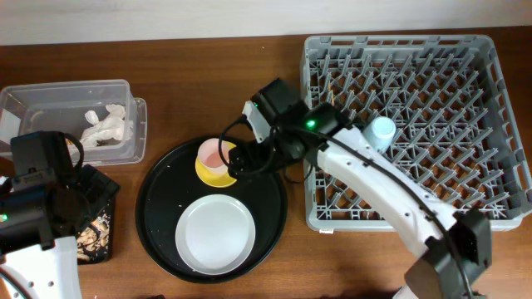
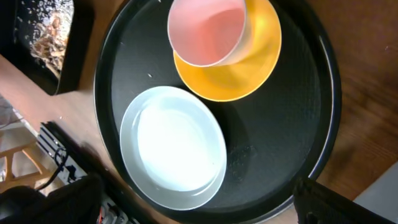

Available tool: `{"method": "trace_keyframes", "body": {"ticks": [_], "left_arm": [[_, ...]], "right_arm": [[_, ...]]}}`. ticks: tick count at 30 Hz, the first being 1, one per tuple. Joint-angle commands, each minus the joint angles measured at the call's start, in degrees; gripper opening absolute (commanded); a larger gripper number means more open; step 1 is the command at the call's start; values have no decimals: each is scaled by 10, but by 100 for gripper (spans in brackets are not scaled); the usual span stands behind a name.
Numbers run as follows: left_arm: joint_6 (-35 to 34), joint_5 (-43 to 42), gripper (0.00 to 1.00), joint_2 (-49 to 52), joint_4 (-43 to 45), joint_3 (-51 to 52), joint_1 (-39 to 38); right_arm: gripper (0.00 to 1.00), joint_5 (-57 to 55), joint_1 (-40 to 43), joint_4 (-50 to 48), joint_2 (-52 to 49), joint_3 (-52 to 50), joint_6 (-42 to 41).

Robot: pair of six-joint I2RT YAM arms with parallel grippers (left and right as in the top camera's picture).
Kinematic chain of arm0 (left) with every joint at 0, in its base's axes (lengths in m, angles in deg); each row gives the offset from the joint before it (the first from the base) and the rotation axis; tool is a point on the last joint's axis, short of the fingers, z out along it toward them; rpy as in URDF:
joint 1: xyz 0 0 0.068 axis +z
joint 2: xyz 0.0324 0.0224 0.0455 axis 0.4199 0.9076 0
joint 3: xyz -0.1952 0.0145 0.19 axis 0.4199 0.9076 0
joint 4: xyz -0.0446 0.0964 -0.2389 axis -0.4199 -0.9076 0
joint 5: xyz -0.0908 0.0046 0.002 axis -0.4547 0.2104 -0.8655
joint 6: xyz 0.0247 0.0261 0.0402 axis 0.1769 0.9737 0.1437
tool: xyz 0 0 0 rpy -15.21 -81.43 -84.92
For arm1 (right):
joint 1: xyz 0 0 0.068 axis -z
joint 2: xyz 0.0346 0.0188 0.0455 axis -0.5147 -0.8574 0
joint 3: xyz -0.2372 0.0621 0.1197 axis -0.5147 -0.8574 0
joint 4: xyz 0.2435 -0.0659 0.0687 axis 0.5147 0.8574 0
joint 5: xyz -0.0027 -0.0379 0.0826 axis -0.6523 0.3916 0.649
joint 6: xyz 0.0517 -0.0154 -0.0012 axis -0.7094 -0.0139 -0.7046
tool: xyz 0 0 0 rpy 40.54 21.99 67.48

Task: Sort waste into correct bins and load items into the dishwasher rack
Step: 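Move the right gripper toward the pink cup on the yellow saucer, then lower the right gripper onto the pink cup and grasp it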

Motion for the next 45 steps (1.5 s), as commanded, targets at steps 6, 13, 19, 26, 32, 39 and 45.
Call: {"method": "trace_keyframes", "body": {"ticks": [6,13,19,26,32,39,45], "left_arm": [[3,8,99,-5,0,-7,3],[3,8,99,-5,0,-7,3],[3,8,99,-5,0,-7,3],[3,8,99,-5,0,-7,3],[3,8,99,-5,0,-7,3],[3,8,99,-5,0,-7,3],[3,8,99,-5,0,-7,3]], "right_arm": [[98,83,-4,-82,2,-2,-1],[93,-221,-110,-215,-10,-2,47],[85,-316,-158,-301,-108,-2,47],[61,-316,-176,-312,-173,-2,40],[49,-316,-177,-314,-190,-2,40],[29,-323,-177,-311,-203,8,41],[4,-336,-177,-273,-203,41,41]]}}
